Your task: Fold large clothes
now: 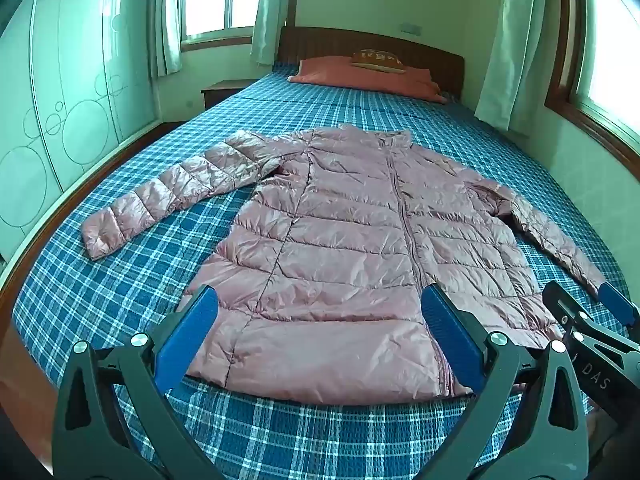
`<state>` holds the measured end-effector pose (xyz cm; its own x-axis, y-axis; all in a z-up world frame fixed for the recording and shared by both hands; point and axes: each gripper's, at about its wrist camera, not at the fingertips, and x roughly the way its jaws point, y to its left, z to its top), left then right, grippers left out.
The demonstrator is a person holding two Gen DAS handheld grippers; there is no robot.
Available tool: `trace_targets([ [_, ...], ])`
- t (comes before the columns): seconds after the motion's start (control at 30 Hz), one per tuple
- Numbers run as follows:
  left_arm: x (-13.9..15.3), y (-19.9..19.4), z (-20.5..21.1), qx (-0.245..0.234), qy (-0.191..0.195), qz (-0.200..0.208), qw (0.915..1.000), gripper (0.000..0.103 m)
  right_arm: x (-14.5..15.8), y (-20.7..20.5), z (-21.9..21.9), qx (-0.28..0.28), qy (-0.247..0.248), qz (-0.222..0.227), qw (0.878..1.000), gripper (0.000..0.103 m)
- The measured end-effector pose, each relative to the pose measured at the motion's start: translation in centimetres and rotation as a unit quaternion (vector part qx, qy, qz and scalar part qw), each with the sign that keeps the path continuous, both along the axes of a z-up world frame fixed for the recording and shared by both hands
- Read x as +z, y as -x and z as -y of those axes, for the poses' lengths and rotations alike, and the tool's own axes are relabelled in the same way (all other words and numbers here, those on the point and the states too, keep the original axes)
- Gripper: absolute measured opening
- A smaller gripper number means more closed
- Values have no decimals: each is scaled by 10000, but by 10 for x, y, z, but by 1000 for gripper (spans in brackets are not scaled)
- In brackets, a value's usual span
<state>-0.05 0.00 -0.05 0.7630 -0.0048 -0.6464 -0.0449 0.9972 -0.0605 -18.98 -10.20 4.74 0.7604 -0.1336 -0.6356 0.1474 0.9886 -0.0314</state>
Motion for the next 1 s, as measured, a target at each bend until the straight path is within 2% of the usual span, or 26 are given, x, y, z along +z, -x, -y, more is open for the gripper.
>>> trace_targets([
  [0.1,0,0,-2,-6,39,-50,10000,101,0,0,0,-5,6,-9,10000,98],
  [0.17,-14,6,4,-12,10,-29,10000,101,0,0,0,-7,4,-12,10000,98],
  [0.33,-20,9,10,-12,-4,-69,10000,101,0,1,-1,-2,12,-18,10000,98],
  [1.0,-11,3,4,-19,125,-200,9997,101,-4,4,0,0,2,-51,10000,98],
])
